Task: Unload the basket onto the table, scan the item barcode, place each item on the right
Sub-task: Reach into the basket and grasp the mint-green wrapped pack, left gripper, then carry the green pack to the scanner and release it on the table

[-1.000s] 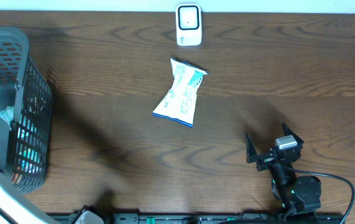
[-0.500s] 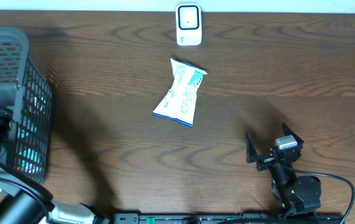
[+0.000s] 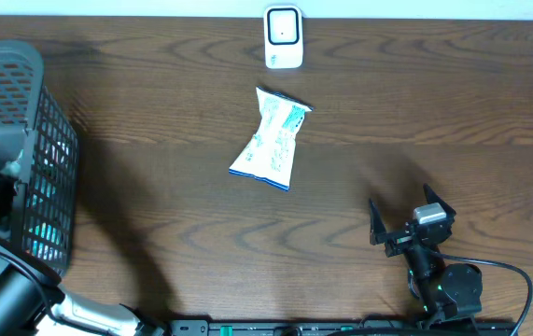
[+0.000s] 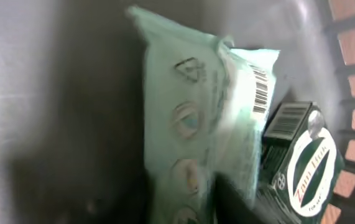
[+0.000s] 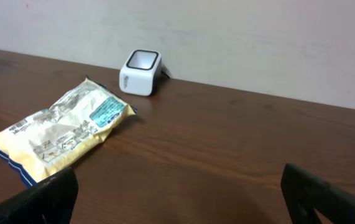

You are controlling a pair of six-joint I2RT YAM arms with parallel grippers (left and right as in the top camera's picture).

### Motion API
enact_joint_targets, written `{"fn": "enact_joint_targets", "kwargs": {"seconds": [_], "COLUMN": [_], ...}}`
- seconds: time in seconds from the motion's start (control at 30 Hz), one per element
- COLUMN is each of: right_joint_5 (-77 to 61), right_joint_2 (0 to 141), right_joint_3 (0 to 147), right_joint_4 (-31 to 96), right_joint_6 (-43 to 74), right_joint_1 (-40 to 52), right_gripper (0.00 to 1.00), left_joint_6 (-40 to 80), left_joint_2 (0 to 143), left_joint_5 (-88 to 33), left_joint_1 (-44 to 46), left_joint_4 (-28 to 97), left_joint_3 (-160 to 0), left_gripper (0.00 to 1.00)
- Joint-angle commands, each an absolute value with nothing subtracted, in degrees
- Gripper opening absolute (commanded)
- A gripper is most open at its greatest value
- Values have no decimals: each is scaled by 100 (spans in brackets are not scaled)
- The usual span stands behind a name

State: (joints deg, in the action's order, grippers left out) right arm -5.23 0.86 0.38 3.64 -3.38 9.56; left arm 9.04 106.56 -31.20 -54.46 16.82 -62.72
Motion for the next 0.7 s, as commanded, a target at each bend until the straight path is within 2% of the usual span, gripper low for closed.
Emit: {"fn": "enact_joint_targets", "kwargs": {"seconds": [0.0,0.13,0.47,0.53,0.67], "right_joint_5": [-502,-502,-502,-502,-502], "right_joint_2": [64,64,64,64,64], "right_joint_3": [32,32,32,32,32], "right_joint_4": [388,388,388,388,388], "right_joint_6": [-285,-285,-285,-285,-285], "right_joint_1": [996,996,996,996,996], "right_gripper": [99,99,99,99,99], "left_joint_6": [882,1173,3413,3929,4034], "left_joint_2": [10816,10346,7022,6276,5553], "left_joint_5": [-3111,-3114,-3111,-3225,-4034], "left_joint_1": [-5446,-5496,-5739,-5638,-5050], "left_joint_4": [1798,1791,1608,1387,528], "left_joint_3": [-6180,-6189,-6252,-6252,-6252], "left_gripper": [7,7,7,7,7]}}
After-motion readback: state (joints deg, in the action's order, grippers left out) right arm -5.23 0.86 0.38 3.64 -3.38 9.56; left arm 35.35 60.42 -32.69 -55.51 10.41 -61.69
